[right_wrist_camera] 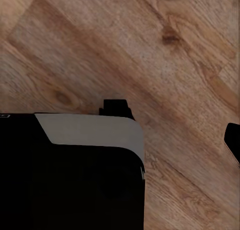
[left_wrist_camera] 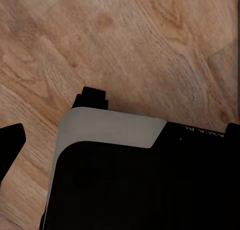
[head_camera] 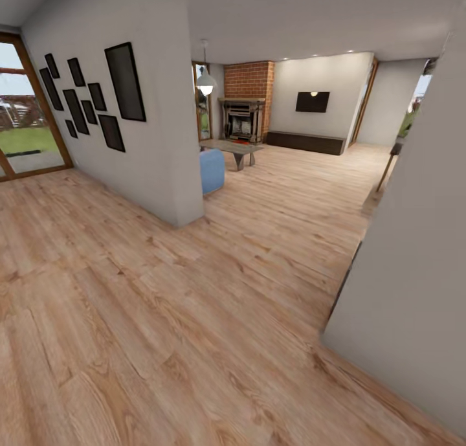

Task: Move the two storage containers from the living room to the garage. In the garage, place one container on the floor and stack the other container on top of it (either order is fine).

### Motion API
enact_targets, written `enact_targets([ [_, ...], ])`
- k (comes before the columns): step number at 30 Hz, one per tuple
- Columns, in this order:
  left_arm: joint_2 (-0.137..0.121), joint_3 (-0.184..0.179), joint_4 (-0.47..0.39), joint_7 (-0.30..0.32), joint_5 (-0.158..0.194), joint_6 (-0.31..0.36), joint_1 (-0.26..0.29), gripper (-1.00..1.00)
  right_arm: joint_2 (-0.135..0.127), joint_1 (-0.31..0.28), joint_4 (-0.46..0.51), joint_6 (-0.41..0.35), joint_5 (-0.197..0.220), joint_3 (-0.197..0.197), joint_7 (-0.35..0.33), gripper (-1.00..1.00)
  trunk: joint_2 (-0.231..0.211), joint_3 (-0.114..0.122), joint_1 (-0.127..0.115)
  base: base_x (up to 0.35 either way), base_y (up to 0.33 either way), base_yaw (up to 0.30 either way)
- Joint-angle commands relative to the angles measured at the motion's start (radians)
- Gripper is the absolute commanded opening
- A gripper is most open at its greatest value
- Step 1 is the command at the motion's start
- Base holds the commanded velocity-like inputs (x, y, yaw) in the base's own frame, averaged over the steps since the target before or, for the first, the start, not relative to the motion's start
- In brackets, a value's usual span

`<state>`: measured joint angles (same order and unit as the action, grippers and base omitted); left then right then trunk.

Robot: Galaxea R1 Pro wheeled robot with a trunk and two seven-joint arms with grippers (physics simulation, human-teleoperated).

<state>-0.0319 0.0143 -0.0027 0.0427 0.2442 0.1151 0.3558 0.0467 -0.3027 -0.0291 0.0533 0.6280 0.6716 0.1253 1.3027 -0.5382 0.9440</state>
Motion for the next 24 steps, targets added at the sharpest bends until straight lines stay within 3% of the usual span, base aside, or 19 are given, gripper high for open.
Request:
enact_targets([
  [1,0.000,0.001,0.000,0.003,0.007,0.005,0.000,1.00,0.001,-0.001,-0.003,0.005,0.009,0.008,0.000,1.00,0.000,-0.001,0.001,0.322,0.000,0.000],
  [24,0.000,0.001,0.000,0.003,0.007,0.005,0.001,1.00,0.001,-0.001,-0.003,0.004,0.007,0.008,0.000,1.00,0.000,-0.001,0.001,0.322,0.000,0.000],
])
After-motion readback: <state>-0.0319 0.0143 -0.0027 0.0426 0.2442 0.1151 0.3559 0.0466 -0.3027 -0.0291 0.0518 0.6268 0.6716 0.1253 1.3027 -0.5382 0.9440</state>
